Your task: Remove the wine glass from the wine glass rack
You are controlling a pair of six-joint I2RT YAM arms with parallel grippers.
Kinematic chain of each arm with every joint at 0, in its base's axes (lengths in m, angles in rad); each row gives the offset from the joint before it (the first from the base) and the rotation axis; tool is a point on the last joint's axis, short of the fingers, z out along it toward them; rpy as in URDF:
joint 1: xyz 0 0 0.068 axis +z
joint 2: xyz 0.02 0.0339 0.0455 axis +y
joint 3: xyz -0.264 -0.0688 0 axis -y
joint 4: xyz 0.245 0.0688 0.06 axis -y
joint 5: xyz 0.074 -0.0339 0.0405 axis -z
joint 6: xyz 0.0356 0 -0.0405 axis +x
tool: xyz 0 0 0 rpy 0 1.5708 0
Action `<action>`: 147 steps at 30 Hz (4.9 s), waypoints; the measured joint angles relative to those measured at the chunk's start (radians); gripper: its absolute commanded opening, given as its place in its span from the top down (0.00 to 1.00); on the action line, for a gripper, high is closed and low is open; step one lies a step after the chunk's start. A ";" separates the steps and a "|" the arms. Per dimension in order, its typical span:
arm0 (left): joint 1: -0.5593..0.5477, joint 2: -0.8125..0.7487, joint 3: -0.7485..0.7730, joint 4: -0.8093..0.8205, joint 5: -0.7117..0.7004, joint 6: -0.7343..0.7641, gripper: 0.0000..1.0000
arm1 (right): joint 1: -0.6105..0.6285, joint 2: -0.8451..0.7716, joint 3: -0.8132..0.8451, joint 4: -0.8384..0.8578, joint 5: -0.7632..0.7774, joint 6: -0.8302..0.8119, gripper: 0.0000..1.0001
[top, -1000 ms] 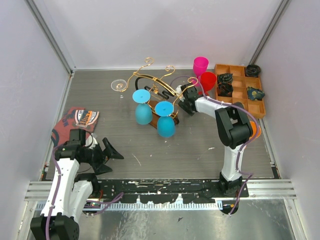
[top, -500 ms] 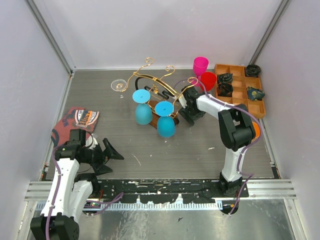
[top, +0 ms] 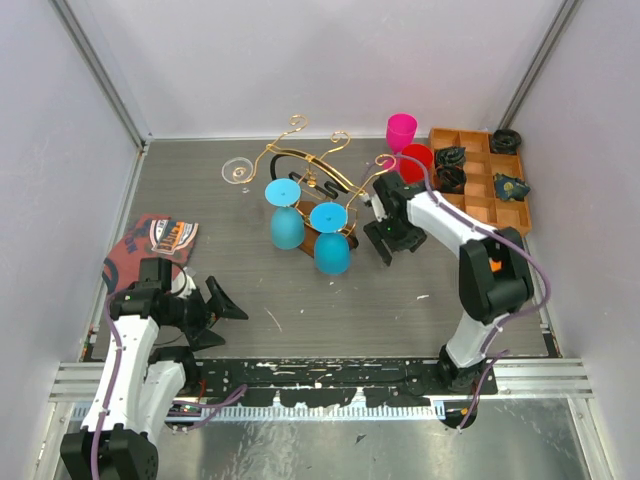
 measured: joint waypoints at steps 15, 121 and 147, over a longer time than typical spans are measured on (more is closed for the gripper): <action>0.000 0.003 0.011 -0.016 0.006 0.010 0.02 | -0.063 -0.177 -0.003 -0.241 0.137 0.378 0.16; 0.000 -0.054 0.014 -0.011 -0.025 -0.060 0.02 | 0.053 -0.490 0.130 0.235 -0.508 0.894 0.99; 0.000 -0.059 0.014 -0.011 -0.025 -0.061 0.02 | 0.059 -0.492 0.134 0.269 -0.561 0.938 0.99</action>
